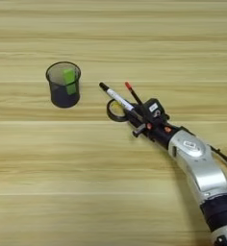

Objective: Move the objects on the table

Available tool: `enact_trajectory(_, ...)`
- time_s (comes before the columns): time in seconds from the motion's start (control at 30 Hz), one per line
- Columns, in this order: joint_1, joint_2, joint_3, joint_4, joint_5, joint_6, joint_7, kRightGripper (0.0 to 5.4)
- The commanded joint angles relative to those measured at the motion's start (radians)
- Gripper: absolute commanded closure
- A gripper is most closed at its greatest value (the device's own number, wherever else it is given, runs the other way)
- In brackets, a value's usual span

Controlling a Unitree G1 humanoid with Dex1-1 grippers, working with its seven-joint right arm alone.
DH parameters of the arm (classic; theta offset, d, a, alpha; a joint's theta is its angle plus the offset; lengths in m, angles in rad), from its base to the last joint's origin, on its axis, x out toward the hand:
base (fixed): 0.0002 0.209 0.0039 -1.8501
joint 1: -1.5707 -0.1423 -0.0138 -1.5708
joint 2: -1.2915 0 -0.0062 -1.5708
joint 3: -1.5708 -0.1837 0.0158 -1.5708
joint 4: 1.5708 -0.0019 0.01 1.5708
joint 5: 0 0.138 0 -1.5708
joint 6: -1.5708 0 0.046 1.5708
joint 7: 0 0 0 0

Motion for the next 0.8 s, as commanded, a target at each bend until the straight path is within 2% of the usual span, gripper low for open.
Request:
enact_trajectory(0.03, -0.056, -0.010, -0.009, -0.030, 0.004, -0.025, -0.015, 3.43)
enact_trajectory(0.8, -0.067, -0.008, -0.007, -0.005, 0.003, -0.040, -0.017, 1.14)
